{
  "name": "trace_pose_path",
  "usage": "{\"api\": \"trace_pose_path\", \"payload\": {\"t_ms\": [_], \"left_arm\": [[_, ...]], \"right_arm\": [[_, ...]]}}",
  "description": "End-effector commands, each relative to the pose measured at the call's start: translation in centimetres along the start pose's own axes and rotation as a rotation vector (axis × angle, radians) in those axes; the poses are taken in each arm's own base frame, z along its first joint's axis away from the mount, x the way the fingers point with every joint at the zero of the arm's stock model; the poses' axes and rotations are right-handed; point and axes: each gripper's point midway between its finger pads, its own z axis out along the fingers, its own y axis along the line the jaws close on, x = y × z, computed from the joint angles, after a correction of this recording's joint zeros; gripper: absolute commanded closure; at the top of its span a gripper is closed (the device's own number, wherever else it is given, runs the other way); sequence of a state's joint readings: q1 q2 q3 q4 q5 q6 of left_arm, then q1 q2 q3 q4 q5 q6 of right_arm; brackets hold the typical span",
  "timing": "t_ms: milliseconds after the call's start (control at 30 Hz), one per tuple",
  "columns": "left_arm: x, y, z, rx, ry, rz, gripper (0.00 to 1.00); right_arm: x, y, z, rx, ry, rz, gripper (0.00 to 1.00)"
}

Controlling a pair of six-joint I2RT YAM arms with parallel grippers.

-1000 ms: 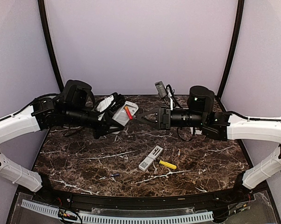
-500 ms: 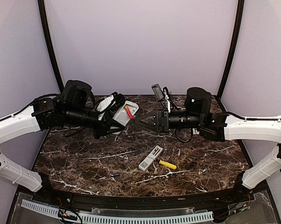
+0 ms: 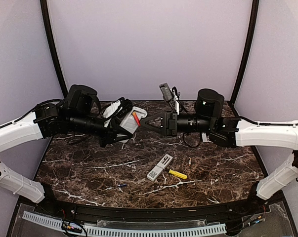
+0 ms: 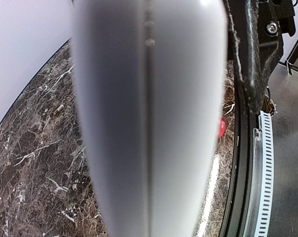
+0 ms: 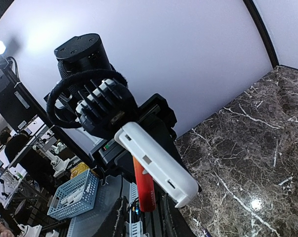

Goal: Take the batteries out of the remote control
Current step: Remove the battery from the remote control without the battery cover.

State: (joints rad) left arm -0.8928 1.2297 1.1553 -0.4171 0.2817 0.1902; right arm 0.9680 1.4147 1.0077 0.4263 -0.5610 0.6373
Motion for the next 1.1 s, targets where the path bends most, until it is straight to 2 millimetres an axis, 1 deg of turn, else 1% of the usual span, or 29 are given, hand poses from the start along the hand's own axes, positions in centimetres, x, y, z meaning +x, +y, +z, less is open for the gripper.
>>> {"api": "trace_pose_path", "payload": {"t_ms": [0,333,433,600,833,1067], "left_arm": [[-0.6,-0.6,-0.5,0.023,-0.037,-0.002,1.00],[-0.4,-0.7,-0.4,0.028,-0.030,-0.007,1.00],[-0.5,-0.7,-0.4,0.030,-0.032,-0.008,1.00],[-0.7,-0.7,-0.5,0.030,-0.037,-0.021,1.00],[-1.4,-0.7,-1.0,0.023,-0.064,-0.034,1.00],[-1.8,-0.5,-1.4,0.015,-0.078,-0.054,1.00]], "right_arm": [[-0.9,1.0,0.9,-0.050,-0.016,-0.028,0.76],[-0.8,1.1,1.7,-0.056,-0.001,-0.032,0.77],[-0.8,1.1,1.7,-0.053,-0.005,-0.032,0.83],[-0.5,0.7,1.8,-0.037,0.001,-0.018,1.00],[0.9,-0.1,1.8,-0.017,0.031,0.017,1.00],[2.8,-0.8,1.8,0.004,0.078,0.055,1.00]]}}
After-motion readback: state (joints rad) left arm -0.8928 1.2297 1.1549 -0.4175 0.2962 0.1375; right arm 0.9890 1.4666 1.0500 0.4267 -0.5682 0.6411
